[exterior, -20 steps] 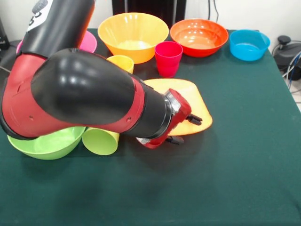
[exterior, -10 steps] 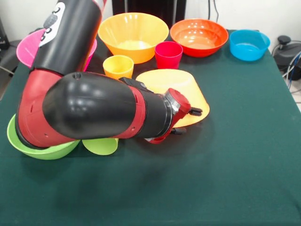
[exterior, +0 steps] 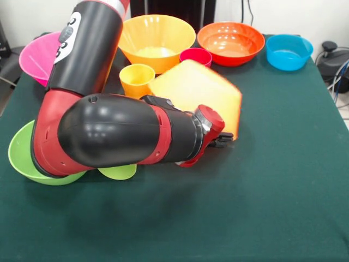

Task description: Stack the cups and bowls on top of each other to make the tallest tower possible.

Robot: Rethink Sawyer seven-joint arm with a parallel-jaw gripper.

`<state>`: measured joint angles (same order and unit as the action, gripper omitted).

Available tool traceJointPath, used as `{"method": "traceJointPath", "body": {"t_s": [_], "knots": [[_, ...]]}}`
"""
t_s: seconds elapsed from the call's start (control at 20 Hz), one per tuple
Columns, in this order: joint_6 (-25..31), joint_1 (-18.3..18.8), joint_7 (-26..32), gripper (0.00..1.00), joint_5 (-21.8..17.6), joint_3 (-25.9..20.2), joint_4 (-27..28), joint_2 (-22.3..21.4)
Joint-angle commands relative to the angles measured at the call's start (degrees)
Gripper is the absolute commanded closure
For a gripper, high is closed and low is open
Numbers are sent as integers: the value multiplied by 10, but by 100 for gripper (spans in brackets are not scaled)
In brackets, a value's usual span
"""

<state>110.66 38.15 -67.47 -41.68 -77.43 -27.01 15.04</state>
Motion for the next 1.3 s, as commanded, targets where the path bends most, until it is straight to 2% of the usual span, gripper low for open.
{"method": "traceJointPath", "body": {"t_s": [0.05, 0.5, 0.65, 0.7, 1.0, 1.3], "knots": [[-67, 4, 82, 100, 28, 47, -25, -14], [-44, 2, 60, 100, 53, 68, -31, -20], [-41, -1, 69, 100, 56, 71, -25, -19], [-53, 1, 61, 0, 69, 77, -32, -19], [-47, 1, 40, 0, 89, 83, -37, -17], [-48, -4, 54, 0, 100, 91, -33, -21]]}}
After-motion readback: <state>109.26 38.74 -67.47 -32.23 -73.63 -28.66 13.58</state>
